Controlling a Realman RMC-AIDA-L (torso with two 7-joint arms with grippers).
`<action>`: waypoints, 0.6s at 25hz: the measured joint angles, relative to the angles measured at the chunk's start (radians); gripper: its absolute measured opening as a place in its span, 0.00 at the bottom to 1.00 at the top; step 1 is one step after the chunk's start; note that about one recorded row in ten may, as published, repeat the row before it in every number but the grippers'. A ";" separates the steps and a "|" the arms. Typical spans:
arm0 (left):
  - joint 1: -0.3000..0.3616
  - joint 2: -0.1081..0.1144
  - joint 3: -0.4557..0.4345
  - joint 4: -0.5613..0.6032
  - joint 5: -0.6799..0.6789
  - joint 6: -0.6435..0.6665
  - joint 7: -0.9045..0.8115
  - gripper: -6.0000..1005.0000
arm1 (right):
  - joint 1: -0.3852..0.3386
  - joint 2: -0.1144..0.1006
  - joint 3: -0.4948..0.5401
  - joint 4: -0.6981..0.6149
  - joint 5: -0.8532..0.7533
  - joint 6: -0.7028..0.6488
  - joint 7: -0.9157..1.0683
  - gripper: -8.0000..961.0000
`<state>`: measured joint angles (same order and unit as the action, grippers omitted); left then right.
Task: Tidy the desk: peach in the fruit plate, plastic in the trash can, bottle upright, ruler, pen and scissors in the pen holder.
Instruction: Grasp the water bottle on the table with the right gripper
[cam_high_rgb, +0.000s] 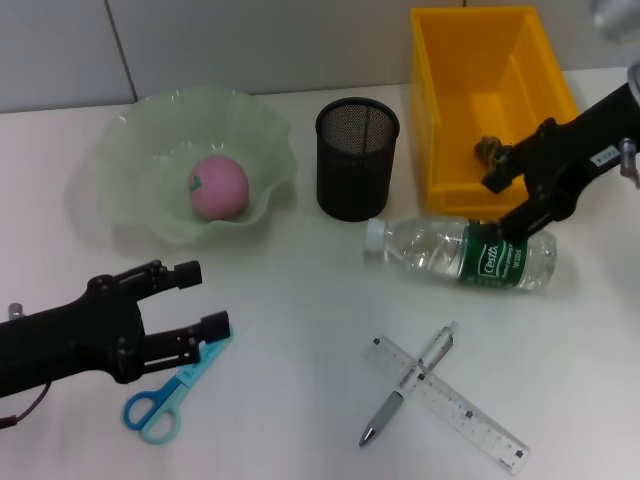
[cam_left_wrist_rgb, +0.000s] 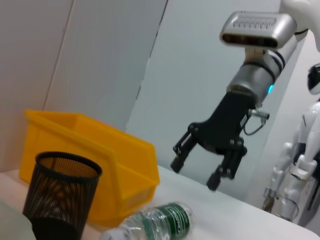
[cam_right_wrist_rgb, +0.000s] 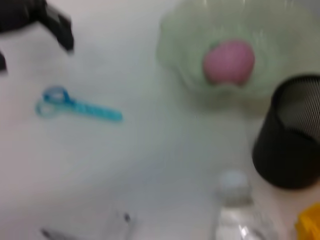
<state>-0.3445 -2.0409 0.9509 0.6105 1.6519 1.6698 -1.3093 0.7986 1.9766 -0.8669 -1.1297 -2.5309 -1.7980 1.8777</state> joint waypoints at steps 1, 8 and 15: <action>0.000 -0.003 -0.012 0.000 0.000 0.000 0.000 0.79 | 0.014 0.005 -0.023 -0.007 -0.051 0.004 0.001 0.80; 0.001 -0.011 -0.037 0.000 -0.001 0.002 0.006 0.79 | 0.033 0.016 -0.123 0.002 -0.139 0.061 0.001 0.80; 0.002 -0.017 -0.055 0.000 -0.001 0.002 0.010 0.79 | 0.030 0.056 -0.200 0.029 -0.212 0.154 -0.011 0.80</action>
<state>-0.3421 -2.0581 0.8954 0.6106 1.6505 1.6721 -1.2993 0.8289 2.0322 -1.0667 -1.1005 -2.7427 -1.6436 1.8665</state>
